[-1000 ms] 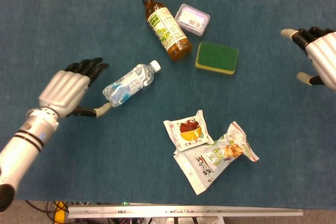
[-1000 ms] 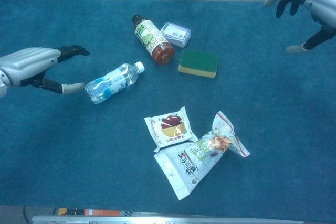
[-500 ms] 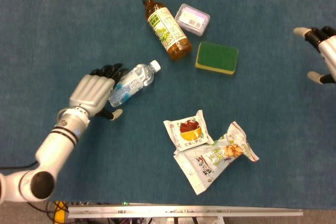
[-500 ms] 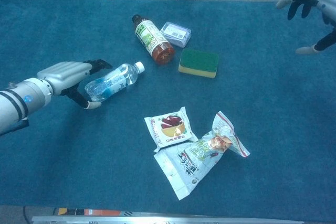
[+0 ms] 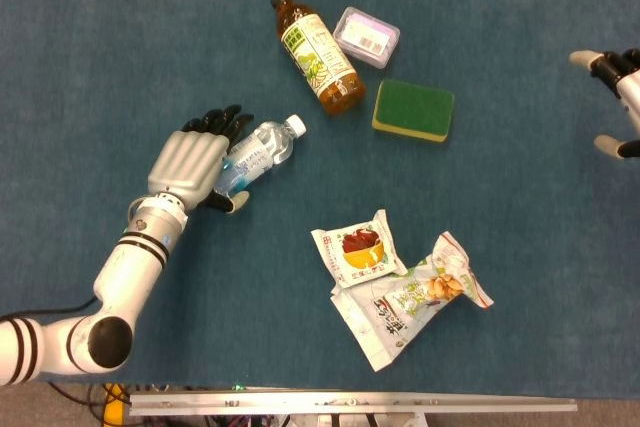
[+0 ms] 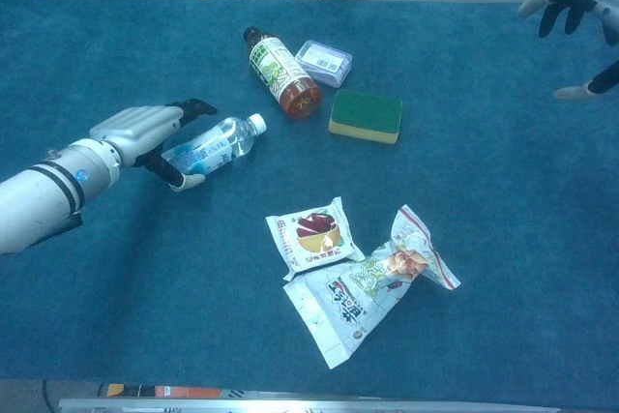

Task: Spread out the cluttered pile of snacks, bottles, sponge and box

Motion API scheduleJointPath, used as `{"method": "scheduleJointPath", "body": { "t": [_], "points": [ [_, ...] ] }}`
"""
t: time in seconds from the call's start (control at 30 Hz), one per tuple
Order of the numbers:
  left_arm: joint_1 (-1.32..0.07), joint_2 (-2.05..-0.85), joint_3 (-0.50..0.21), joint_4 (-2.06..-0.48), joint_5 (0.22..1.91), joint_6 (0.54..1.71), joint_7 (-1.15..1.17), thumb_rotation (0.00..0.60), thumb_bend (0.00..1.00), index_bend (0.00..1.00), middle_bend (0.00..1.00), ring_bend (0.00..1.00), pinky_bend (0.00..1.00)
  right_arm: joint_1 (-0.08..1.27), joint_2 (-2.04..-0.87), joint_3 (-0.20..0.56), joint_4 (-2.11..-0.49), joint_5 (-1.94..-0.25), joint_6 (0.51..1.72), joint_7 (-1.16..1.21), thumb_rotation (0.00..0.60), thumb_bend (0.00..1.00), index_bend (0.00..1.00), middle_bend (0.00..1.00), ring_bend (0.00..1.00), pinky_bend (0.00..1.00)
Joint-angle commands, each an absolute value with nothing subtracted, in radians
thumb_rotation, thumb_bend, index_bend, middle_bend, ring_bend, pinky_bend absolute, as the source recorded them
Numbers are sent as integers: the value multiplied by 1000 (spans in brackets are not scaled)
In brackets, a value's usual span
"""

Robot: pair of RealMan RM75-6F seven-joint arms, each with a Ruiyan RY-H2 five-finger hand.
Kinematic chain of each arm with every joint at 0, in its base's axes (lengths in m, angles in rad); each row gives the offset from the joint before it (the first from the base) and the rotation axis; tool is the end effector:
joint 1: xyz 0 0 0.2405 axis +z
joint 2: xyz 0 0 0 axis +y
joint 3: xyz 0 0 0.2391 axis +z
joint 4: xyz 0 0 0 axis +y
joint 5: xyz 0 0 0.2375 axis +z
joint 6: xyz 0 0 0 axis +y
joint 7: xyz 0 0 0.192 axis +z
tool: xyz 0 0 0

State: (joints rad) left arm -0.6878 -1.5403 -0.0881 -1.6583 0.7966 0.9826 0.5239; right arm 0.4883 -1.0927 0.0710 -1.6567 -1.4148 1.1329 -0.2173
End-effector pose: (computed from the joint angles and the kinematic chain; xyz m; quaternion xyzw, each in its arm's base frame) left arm -0.1635 0.3217 -0.0906 -0.7266 -0.4881 -0.2634 0.4055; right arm -0.2209 -0.3370 0.0777 0.7448 -0.2926 0.3315 0.4997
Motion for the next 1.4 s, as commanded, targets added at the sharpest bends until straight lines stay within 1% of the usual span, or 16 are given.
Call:
{"method": "scheduleJointPath", "body": {
  "t": [0.03,0.13,0.23,0.27,0.3,0.4,0.5,0.57,0.7,0.87,1.1,1.4],
  "points": [
    [-689,-1568,-80,-1628,798,1001,533,515,257,0,45,25,132,487,-1091,72,-1656,-1413,1131,-217,600,49,238,397,396,590],
    [-687,-1585,-79,-1610,800,1004,525,526,257,0,56,30,134,486,-1091,75,-1656,-1410,1128,-215,600,50,238,397,396,590],
    [-676,-1616,-82,-1579,831,1028,498,572,257,15,107,54,165,486,-1091,75,-1656,-1410,1125,-216,600,49,238,397,396,590],
    [-670,-1626,-81,-1566,847,1037,486,592,257,54,141,77,187,485,-1090,75,-1658,-1409,1124,-215,600,49,238,397,396,590],
    [-666,-1634,-80,-1556,860,1043,477,598,257,105,171,101,208,485,-1089,76,-1658,-1408,1123,-215,600,50,238,397,396,590],
    [-656,-1646,-72,-1532,893,1044,455,600,257,237,247,165,260,483,-1087,79,-1662,-1404,1123,-214,600,49,238,397,396,590],
    [-646,-1653,-71,-1514,923,1045,423,600,256,316,313,242,306,482,-1084,81,-1666,-1401,1122,-213,600,50,238,397,396,590],
    [-637,-1655,-69,-1503,952,1049,396,600,257,377,387,325,364,481,-1083,82,-1668,-1401,1122,-216,600,50,238,397,396,590],
    [-617,-1646,-65,-1487,1011,1062,342,600,257,480,513,441,455,480,-1082,85,-1674,-1397,1120,-221,600,49,238,397,396,590],
    [-592,-1598,-51,-1506,1077,1067,285,600,257,518,574,493,519,480,-1082,89,-1683,-1394,1121,-227,600,49,238,397,396,590],
    [-550,-1511,-16,-1550,1166,1089,224,600,257,513,572,494,523,483,-1084,91,-1693,-1393,1115,-239,600,49,238,397,396,590],
    [-491,-1400,65,-1570,1249,1096,207,600,257,502,554,482,521,484,-1089,91,-1704,-1391,1110,-257,600,50,238,397,396,590]
  ]
}}
